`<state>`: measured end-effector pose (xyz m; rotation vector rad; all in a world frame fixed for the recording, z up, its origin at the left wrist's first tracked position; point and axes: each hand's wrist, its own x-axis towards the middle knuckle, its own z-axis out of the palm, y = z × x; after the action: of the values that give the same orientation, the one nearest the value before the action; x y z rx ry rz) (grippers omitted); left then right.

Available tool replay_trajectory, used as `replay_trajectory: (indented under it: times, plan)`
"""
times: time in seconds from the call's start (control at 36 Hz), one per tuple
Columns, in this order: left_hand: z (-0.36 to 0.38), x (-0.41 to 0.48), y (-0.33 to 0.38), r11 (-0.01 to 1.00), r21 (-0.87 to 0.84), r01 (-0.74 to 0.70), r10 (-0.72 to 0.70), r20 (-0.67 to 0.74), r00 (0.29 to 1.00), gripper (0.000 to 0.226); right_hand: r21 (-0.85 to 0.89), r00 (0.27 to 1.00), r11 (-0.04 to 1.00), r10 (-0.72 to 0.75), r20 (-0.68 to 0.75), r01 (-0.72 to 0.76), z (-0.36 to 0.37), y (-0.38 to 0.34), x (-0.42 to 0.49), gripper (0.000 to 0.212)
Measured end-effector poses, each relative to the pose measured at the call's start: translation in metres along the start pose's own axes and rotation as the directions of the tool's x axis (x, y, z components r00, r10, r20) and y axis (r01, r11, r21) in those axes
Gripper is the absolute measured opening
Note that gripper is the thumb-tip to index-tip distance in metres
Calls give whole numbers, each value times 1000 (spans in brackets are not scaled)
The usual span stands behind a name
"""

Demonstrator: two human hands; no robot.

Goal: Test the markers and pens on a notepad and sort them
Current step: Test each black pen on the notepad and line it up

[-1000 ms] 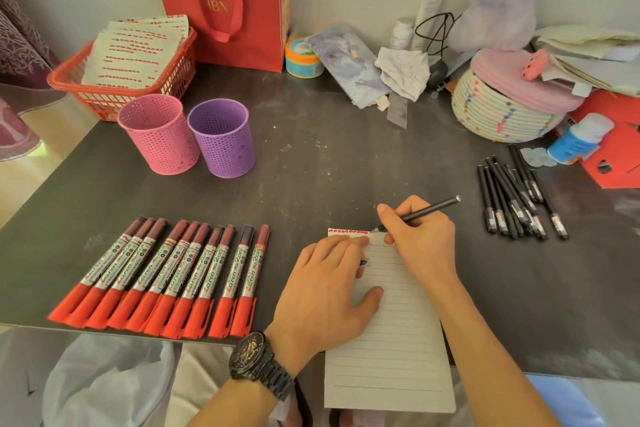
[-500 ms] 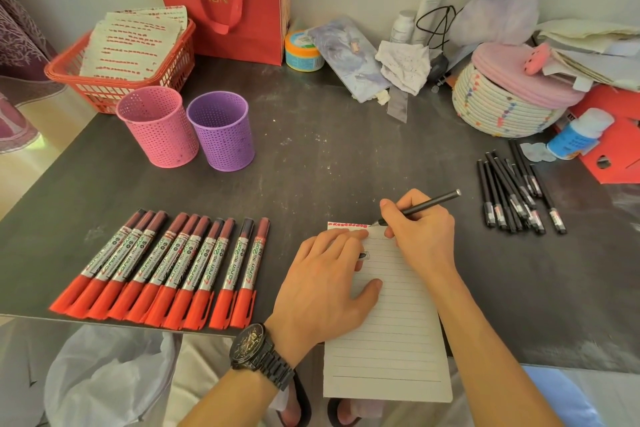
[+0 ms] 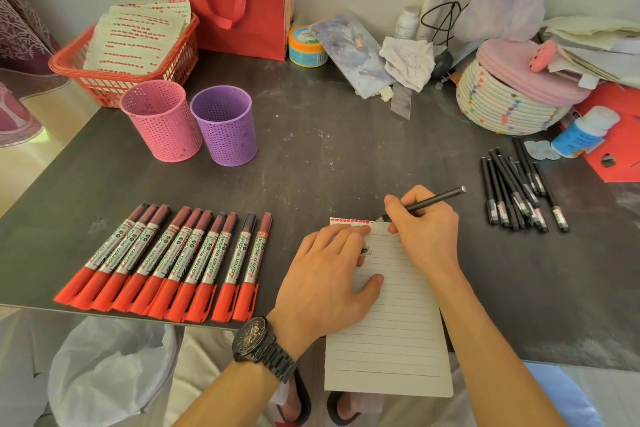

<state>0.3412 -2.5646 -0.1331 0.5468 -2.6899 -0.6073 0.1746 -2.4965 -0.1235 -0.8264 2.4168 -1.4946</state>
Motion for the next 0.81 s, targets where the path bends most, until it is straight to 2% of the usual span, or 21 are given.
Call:
replay_trajectory:
  times: [0.28,0.42,0.53,0.64,0.81]
  plan:
    - [-2,-1,1,1000,-20,8,-8,-2,1000,27,2,1000,1000,15,-15,-15,1,-2,0,27]
    - [-5,-1,1,996,-86,37,-37,6,999,13,114,996,993,31,-85,-22,-4,-2,0,36]
    - [-6,-1,-1,984,-163,71,-73,-2,997,32,229,993,972,73,-89,-51,-6,-2,-1,39]
    - [-6,1,-5,973,-214,89,-95,-19,995,30,484,993,871,114,-36,-82,-12,-6,0,25]
    - [-4,2,-9,967,-234,98,-119,-77,990,29,530,998,848,41,-45,-11,-24,-15,-10,10]
